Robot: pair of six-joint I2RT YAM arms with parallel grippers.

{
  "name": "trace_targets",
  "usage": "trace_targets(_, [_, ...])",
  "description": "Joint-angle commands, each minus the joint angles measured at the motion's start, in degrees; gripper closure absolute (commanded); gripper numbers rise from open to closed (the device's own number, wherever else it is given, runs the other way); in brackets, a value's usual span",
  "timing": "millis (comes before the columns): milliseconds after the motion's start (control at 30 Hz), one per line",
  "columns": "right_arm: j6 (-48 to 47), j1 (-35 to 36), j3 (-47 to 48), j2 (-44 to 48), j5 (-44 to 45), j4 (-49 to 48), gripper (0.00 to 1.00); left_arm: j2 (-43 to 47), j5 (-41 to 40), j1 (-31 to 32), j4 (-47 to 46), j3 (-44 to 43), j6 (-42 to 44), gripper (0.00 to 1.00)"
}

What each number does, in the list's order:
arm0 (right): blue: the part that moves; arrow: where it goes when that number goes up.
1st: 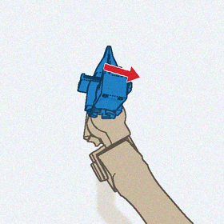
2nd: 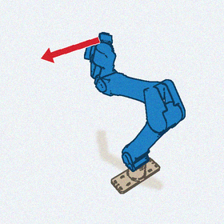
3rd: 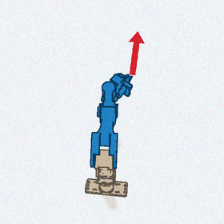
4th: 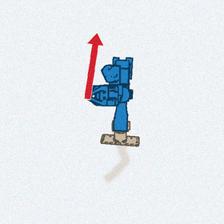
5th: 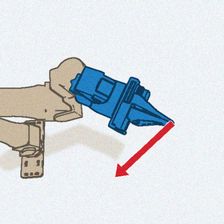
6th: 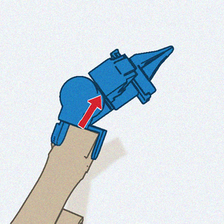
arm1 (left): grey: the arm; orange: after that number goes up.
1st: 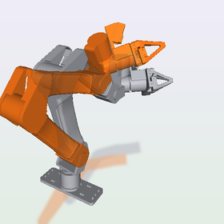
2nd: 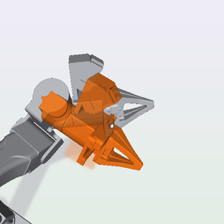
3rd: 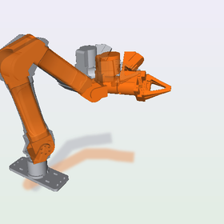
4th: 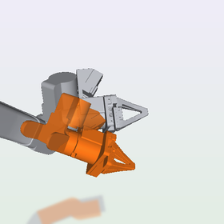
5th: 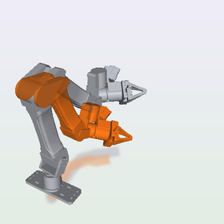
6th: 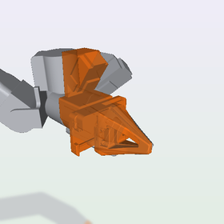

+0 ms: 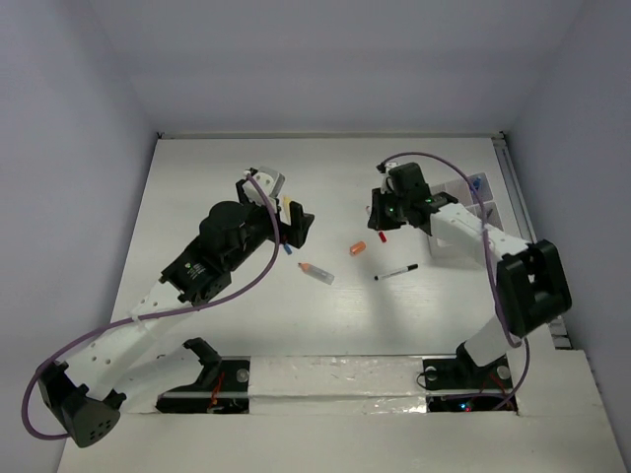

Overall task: Sort the stationery into containers
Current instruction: Pick up the pen from the center of the board.

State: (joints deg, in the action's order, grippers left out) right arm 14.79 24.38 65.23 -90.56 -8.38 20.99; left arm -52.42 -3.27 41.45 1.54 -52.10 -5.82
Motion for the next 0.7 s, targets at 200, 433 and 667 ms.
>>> trace_targets(200, [-3.88, 3.48, 9.82, -9.71, 14.16, 0.44, 0.6, 1.01, -5.96, 0.21, -1.63, 0.5, 0.64, 0.08])
trace_targets(433, [-7.84, 0.94, 22.03, -21.13, 18.67, 7.13, 0.57, 0.74, -4.91, 0.21, -1.63, 0.33, 0.64, 0.07])
trace_targets(667, [-9.69, -0.21, 30.91, -30.72, 16.3, 13.02, 0.57, 0.92, -4.29, 0.21, -1.63, 0.33, 0.64, 0.07])
